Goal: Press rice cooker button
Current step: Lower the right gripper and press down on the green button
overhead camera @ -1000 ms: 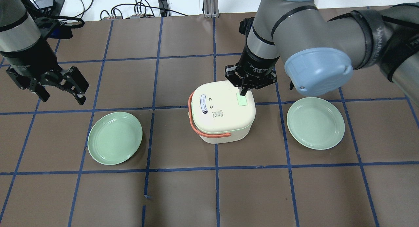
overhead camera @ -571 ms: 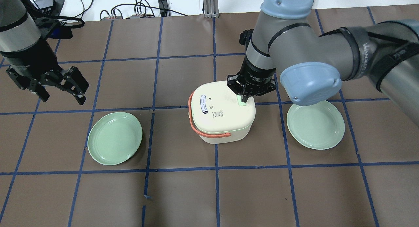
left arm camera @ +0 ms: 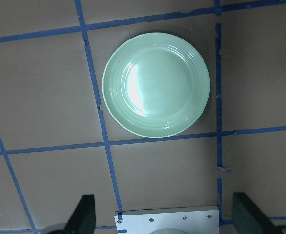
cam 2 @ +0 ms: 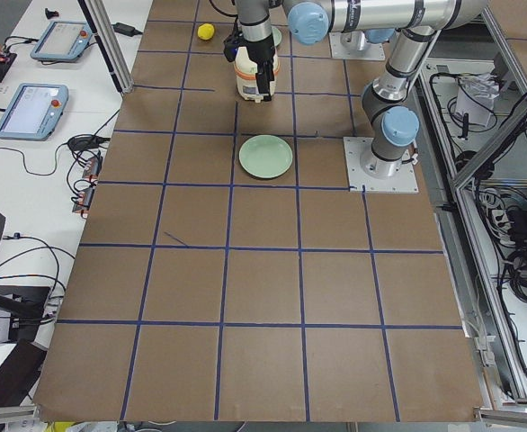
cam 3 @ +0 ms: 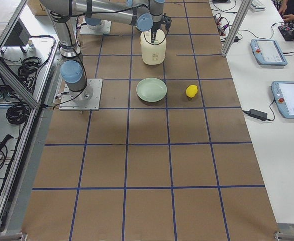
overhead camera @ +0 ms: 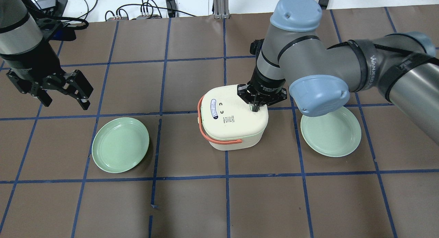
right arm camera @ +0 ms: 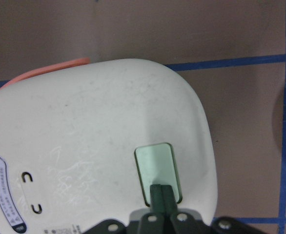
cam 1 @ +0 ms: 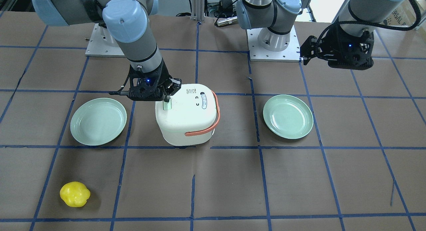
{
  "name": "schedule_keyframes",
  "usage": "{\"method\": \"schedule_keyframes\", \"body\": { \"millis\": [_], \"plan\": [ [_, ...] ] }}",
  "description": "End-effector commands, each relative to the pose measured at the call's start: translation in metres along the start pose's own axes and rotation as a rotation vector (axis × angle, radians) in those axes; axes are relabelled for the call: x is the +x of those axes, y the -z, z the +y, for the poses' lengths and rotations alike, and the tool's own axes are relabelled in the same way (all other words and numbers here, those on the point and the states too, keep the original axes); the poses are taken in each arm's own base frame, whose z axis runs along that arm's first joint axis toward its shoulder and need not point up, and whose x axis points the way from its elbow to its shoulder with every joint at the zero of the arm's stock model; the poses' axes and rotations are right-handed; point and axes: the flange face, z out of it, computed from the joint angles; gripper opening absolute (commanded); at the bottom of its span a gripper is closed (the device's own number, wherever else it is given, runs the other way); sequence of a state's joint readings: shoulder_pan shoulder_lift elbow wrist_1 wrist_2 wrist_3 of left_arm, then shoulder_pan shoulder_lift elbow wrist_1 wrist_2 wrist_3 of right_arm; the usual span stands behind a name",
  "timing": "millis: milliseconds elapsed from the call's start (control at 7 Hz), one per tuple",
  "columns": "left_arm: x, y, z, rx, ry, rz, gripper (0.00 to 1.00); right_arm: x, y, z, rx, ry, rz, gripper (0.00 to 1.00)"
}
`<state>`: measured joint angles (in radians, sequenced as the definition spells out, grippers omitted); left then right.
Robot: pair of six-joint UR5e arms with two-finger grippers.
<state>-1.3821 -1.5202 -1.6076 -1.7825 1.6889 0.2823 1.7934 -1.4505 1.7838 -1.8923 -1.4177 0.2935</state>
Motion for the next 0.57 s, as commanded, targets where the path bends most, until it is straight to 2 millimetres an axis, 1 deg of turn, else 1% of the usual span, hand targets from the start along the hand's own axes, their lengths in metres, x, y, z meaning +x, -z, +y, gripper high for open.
{"method": "schedule_keyframes", "body": {
  "millis": [0, 143, 286, 429],
  "plan": [
    [0.000, 0.001, 0.001, 0.001, 0.000, 0.000, 1.00, 0.000, 0.000, -0.001, 0.001, 0.000, -0.001, 0.08],
    [0.000, 0.000, 0.000, 0.000, 0.000, 0.000, 1.00, 0.000, 0.002, -0.001, 0.004, 0.001, 0.000, 0.09],
    [0.000, 0.000, 0.000, 0.000, 0.000, 0.000, 1.00, -0.001, 0.018, -0.002, 0.045, -0.004, 0.032, 0.20],
    [0.000, 0.000, 0.000, 0.000, 0.000, 0.000, 1.00, -0.001, 0.047, -0.009, 0.117, 0.011, 0.079, 0.55]
  ]
}}
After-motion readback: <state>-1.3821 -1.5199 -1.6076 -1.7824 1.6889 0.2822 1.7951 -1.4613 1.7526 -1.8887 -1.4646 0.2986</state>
